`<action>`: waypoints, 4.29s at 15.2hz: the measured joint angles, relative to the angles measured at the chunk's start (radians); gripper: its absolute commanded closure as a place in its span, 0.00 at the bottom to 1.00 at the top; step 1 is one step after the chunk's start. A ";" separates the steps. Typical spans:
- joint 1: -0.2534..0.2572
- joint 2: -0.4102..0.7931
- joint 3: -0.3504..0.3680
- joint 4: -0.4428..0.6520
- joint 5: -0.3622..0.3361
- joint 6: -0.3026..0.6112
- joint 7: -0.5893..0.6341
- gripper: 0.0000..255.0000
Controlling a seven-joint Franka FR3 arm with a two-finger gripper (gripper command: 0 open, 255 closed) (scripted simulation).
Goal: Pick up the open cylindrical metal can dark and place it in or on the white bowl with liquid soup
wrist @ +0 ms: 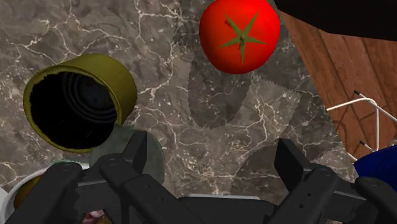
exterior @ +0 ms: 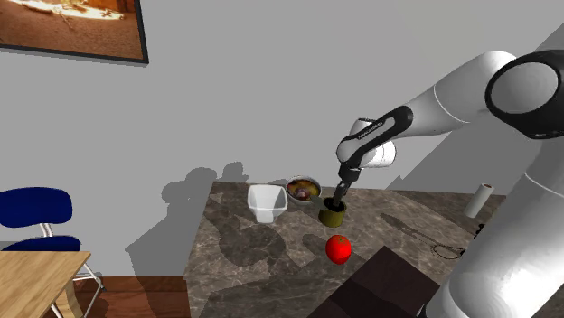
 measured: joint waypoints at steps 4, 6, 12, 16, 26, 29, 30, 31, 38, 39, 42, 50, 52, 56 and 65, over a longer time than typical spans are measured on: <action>-0.026 0.179 0.000 0.095 0.084 0.079 -0.132 0.00; -0.047 0.253 0.010 0.140 0.118 0.106 -0.188 0.00; -0.131 0.487 0.060 0.326 0.188 0.156 -0.323 0.00; -0.156 0.558 0.082 0.364 0.209 0.191 -0.351 0.00; -0.172 0.618 0.103 0.386 0.227 0.229 -0.365 0.00; -0.172 0.618 0.103 0.386 0.227 0.229 -0.365 1.00; -0.172 0.618 0.104 0.386 0.227 0.229 -0.365 1.00; -0.172 0.619 0.104 0.386 0.227 0.229 -0.365 1.00; -0.171 0.614 0.101 0.385 0.226 0.225 -0.364 1.00; -0.168 0.603 0.098 0.380 0.223 0.219 -0.362 1.00; -0.157 0.568 0.085 0.370 0.211 0.194 -0.352 1.00; -0.130 0.468 0.048 0.345 0.173 0.120 -0.324 1.00; -0.126 0.450 0.041 0.345 0.164 0.101 -0.320 1.00; -0.113 0.403 0.024 0.345 0.141 0.056 -0.301 1.00; -0.094 0.307 -0.004 0.346 0.093 -0.037 -0.269 1.00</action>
